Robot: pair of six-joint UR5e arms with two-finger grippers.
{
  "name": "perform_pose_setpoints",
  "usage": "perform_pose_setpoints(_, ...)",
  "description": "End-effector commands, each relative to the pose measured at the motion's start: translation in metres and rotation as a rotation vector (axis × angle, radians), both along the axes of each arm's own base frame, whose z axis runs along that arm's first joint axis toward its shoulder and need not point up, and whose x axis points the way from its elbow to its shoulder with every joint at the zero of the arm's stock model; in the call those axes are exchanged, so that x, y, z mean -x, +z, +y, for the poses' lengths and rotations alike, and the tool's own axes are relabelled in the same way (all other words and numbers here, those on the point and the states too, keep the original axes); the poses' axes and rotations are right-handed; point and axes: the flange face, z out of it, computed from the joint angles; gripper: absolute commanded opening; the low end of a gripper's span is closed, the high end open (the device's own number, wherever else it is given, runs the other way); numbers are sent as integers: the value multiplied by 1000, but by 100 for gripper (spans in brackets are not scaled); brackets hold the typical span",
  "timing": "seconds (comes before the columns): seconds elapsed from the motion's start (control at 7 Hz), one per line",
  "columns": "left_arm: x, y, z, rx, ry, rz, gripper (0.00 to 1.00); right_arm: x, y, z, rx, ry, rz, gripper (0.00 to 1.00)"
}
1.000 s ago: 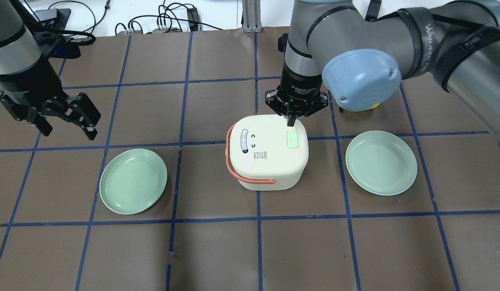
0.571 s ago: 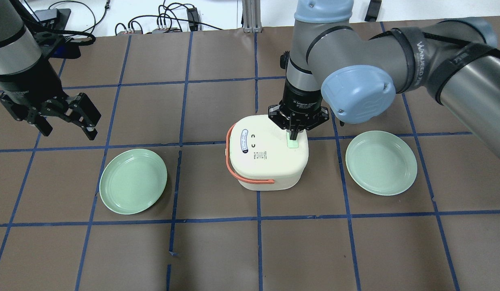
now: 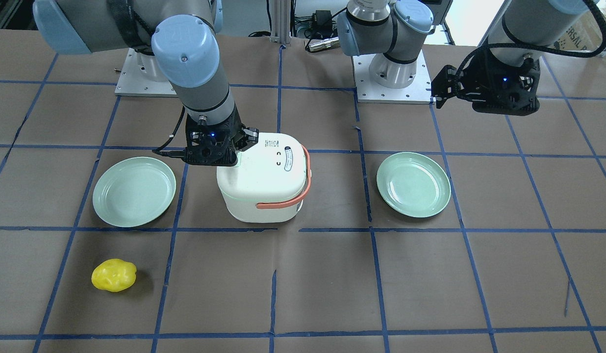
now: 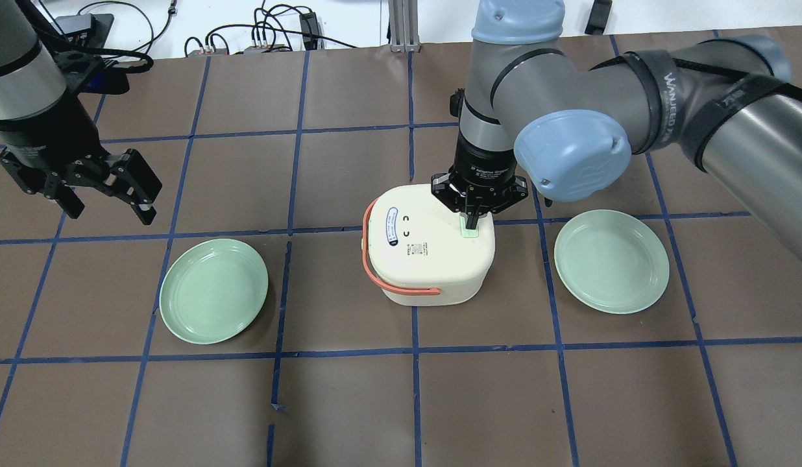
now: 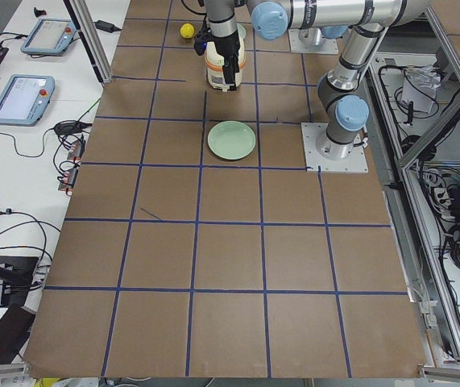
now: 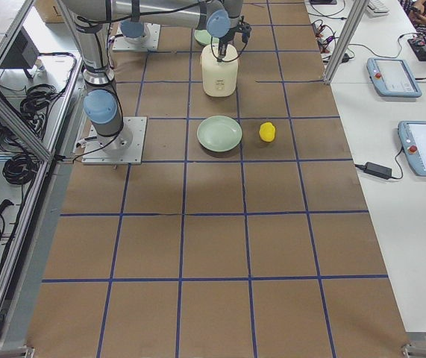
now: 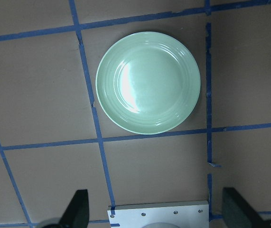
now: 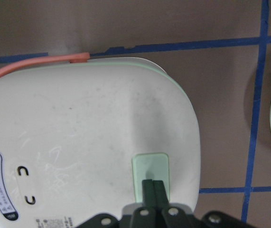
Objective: Press rice cooker button
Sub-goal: 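Lower the right gripper and press down on the green button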
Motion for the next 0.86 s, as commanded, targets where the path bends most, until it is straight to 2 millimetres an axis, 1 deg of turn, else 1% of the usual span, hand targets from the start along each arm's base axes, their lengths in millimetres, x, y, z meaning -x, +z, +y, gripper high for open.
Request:
perform_pose_setpoints(0.0, 0, 1, 0, 1, 0, 0, 100, 0, -5, -2, -8, 1, 2, 5)
perform_pose_setpoints(0.71, 0, 0, 0, 0, 0, 0, 100, 1, -6, -4, -2, -1, 0, 6)
